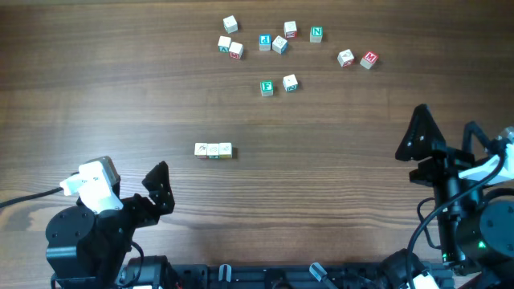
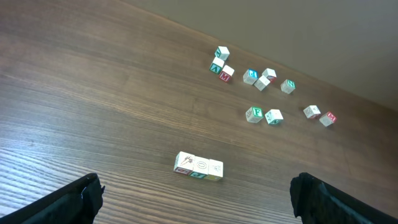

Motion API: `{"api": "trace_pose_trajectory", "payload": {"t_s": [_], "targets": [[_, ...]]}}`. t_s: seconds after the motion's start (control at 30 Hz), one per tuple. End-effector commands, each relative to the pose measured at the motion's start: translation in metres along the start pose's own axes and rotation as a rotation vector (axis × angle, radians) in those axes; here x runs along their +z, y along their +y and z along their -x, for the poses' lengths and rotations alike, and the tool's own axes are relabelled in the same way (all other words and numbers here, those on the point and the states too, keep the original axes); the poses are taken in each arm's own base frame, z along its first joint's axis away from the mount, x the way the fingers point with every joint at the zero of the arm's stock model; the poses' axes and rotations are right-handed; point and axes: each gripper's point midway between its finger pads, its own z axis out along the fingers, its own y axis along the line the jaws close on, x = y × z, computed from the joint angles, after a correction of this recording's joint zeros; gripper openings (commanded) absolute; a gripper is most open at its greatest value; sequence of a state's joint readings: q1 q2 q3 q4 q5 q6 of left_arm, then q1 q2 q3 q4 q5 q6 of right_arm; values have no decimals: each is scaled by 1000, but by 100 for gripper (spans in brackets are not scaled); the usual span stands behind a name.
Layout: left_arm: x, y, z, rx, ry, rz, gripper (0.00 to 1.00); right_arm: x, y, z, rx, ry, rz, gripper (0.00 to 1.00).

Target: Form a horizontal line

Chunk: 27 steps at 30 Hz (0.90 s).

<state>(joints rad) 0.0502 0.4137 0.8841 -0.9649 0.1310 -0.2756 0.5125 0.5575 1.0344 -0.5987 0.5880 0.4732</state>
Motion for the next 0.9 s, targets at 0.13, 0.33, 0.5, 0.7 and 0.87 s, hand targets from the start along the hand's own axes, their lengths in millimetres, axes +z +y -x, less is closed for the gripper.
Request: {"api": "trace_pose_trajectory", "payload": {"t_s": [0.13, 0.33, 0.5, 0.7, 0.87], "targets": [[-1, -1, 0, 10, -6, -6, 100, -2, -17, -24, -76, 93, -64, 100], [-1, -1, 0, 10, -6, -6, 100, -11, -43, -63, -200, 257, -147, 100], [-1, -1, 0, 10, -6, -6, 100, -14, -48, -69, -222, 286, -162, 100], [-1, -1, 0, 10, -6, -6, 100, -14, -48, -69, -223, 287, -162, 100], [-1, -1, 0, 10, -6, -6, 100, -14, -48, -69, -222, 286, -162, 100]]}}
